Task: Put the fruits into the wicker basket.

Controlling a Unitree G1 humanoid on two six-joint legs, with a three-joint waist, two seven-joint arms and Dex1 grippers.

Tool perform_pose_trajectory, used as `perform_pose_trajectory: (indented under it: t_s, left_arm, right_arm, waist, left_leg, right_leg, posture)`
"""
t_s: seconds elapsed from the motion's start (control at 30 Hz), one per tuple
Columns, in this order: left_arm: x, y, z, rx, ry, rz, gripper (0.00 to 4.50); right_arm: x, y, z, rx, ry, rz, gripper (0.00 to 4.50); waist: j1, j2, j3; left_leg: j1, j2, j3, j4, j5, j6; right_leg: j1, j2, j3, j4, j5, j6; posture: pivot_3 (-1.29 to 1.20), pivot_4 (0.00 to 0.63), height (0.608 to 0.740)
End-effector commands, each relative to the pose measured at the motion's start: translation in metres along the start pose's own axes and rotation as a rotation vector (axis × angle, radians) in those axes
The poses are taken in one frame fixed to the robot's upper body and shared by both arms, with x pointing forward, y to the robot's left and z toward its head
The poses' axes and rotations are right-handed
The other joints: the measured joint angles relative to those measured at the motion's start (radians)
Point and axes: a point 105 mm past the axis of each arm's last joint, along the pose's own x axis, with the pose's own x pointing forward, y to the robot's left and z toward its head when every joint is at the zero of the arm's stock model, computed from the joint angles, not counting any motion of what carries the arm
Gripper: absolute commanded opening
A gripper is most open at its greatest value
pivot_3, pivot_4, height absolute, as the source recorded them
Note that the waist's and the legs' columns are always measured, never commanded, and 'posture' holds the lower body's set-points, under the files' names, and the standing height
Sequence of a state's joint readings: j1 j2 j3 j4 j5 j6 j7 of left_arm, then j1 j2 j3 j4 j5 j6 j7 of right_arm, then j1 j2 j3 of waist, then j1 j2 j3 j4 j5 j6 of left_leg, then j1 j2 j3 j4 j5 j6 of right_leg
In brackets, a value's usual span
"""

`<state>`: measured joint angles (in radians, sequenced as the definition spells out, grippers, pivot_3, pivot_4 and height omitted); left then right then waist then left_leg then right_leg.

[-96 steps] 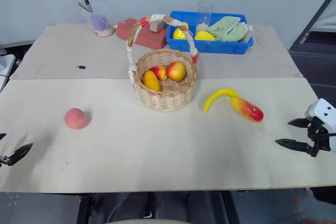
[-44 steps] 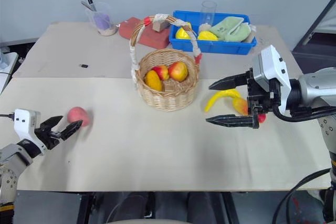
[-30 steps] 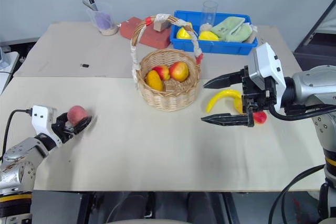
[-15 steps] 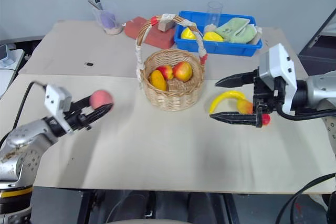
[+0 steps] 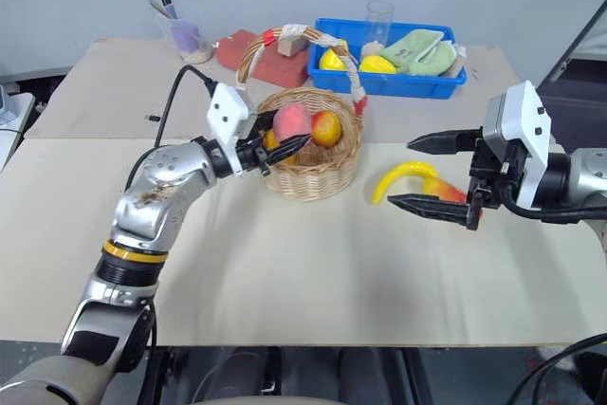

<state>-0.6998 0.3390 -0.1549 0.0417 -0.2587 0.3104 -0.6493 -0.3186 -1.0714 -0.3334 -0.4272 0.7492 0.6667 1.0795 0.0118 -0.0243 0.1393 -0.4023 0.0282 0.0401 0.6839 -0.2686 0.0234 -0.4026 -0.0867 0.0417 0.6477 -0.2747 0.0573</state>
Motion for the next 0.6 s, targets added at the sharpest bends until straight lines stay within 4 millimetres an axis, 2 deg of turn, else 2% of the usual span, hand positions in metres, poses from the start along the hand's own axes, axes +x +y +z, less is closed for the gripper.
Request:
perform_pose_trajectory:
  t_s: [0.03,0.3,0.4,0.6]
  left_arm:
    - [0.004,0.004,0.016,0.075,-0.054,0.017,4.49]
    - [-0.008,-0.007,0.021,0.058,-0.071,-0.074,4.49]
    - [-0.018,-0.012,0.024,0.065,-0.057,-0.135,4.49]
    - [-0.057,-0.044,0.036,0.063,-0.012,-0.421,4.49]
  right_arm:
    - [-0.005,-0.002,0.009,-0.039,-0.028,-0.047,4.50]
    - [-0.008,-0.010,0.002,-0.033,0.000,-0.092,4.50]
    - [-0.012,-0.018,-0.011,-0.021,0.048,-0.130,4.50]
    - [-0.025,-0.045,-0.074,-0.021,0.337,-0.279,4.50]
  waist:
    - [0.000,0.000,0.000]
    - [0.000,0.000,0.000]
    - [0.000,0.000,0.000]
    - [-0.001,0.000,0.000]
  left_leg:
    - [0.000,0.000,0.000,0.000,0.000,0.000]
    - [0.000,0.000,0.000,0.001,0.000,0.000]
    - [0.000,0.000,0.000,0.001,0.000,0.000]
    - [0.000,0.001,0.000,0.001,0.000,0.000]
  right_leg:
    - [0.000,0.000,0.000,0.000,0.000,0.000]
    - [0.000,0.000,0.000,0.000,0.000,0.000]
    - [0.000,0.000,0.000,0.000,0.000,0.000]
    - [0.000,0.000,0.000,0.000,0.000,0.000]
  posture:
    - [0.00,0.150,0.740]
    - [0.00,0.150,0.740]
    - [0.00,0.150,0.740]
    - [0.00,0.150,0.740]
